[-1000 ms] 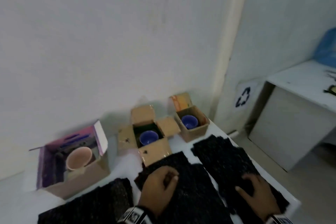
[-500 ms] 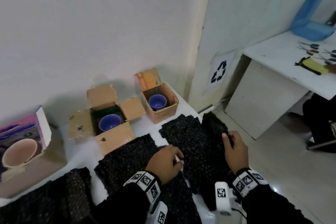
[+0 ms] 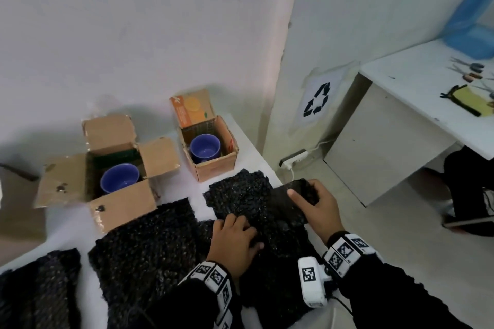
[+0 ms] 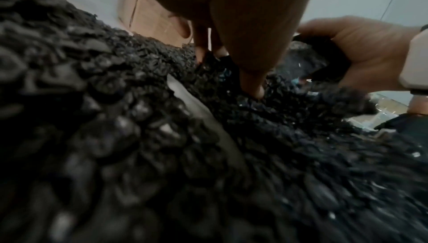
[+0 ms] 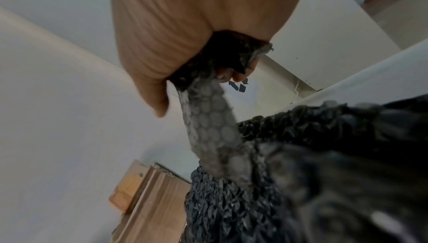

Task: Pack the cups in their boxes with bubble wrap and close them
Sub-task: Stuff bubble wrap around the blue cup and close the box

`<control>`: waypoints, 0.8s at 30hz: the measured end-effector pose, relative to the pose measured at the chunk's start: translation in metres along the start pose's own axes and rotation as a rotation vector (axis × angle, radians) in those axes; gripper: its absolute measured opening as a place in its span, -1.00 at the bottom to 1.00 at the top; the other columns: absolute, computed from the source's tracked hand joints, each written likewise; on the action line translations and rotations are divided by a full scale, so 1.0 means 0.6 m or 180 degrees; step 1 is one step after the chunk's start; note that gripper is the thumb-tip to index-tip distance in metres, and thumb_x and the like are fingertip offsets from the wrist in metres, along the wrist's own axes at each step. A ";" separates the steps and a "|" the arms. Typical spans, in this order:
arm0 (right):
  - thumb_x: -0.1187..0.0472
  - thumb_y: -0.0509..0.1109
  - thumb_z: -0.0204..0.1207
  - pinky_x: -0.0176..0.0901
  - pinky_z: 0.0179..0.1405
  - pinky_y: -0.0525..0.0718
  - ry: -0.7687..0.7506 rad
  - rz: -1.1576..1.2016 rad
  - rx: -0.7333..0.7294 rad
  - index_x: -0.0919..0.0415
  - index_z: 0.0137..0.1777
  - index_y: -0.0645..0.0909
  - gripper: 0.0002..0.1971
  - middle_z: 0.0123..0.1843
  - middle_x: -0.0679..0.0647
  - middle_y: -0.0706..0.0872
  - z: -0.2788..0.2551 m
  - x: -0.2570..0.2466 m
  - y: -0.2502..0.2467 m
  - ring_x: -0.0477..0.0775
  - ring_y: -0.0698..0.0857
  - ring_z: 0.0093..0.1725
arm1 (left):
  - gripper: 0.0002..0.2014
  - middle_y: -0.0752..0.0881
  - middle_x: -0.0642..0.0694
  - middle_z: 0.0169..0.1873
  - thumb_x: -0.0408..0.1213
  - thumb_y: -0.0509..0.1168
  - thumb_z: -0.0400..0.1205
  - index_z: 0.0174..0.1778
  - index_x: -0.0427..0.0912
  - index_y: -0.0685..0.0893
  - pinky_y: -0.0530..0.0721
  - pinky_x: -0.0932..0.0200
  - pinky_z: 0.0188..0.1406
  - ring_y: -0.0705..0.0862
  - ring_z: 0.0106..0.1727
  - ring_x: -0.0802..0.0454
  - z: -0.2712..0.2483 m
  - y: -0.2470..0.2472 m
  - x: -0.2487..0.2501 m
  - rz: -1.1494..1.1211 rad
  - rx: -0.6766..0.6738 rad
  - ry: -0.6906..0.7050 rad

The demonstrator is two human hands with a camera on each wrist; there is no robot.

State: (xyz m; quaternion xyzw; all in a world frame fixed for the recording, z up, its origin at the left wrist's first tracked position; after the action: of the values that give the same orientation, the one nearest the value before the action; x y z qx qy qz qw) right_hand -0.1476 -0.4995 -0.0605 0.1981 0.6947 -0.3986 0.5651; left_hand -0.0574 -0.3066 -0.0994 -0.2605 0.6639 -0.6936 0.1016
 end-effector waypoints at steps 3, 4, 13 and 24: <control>0.13 0.55 0.46 -0.09 -0.16 0.69 -0.0054 -0.0072 0.0027 0.08 -0.19 0.67 -0.89 -0.28 -0.01 0.77 0.033 -0.003 0.005 -0.05 0.71 -0.24 | -0.64 0.60 0.18 -0.15 0.15 0.15 0.64 -0.30 0.06 0.71 0.48 0.06 -0.15 0.53 -0.09 0.02 -0.001 -0.017 -0.010 -0.0244 0.0619 0.0226; 0.17 0.53 0.48 -0.07 -0.14 0.69 -0.0051 -0.0005 0.0027 0.09 -0.17 0.68 -0.93 -0.26 0.00 0.77 0.044 -0.009 0.010 -0.04 0.71 -0.23 | -0.65 0.59 0.18 -0.15 0.11 0.16 0.66 -0.29 0.05 0.71 0.46 0.11 -0.15 0.51 -0.10 0.05 0.000 -0.029 -0.014 -0.0394 0.0751 0.0260; 0.32 0.24 0.68 -0.09 -0.09 0.57 -0.0249 0.0239 -0.0145 0.17 0.16 0.40 -0.87 -0.11 0.01 0.59 0.140 -0.108 0.105 0.08 0.60 -0.12 | -0.96 0.70 0.14 -0.27 -0.11 0.28 0.65 -0.04 0.12 0.54 0.65 0.16 -0.25 0.67 -0.26 0.19 0.023 -0.164 -0.137 -0.1877 0.1385 -0.0667; 0.40 0.18 0.37 0.11 -0.02 0.71 -0.0334 0.0501 -0.0551 -0.11 0.08 0.60 -0.57 0.11 0.11 0.57 0.232 -0.217 0.268 0.10 0.67 -0.05 | -0.80 0.61 -0.02 -0.14 -0.28 0.50 0.46 -0.14 -0.09 0.58 0.42 0.22 -0.24 0.63 -0.16 -0.05 0.137 -0.255 -0.288 -0.1281 0.1787 -0.1228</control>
State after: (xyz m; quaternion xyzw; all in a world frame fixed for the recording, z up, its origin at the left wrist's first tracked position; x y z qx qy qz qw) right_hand 0.0930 -0.4880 0.0034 0.1813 0.6783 -0.3014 0.6452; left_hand 0.1605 -0.2788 0.0090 -0.4731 0.3528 -0.7925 0.1537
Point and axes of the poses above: each hand's wrist, its own z-axis towards the middle knuckle, its own y-axis out of the palm, x = y × z, the point moved 4 cm from there along z, towards the middle knuckle
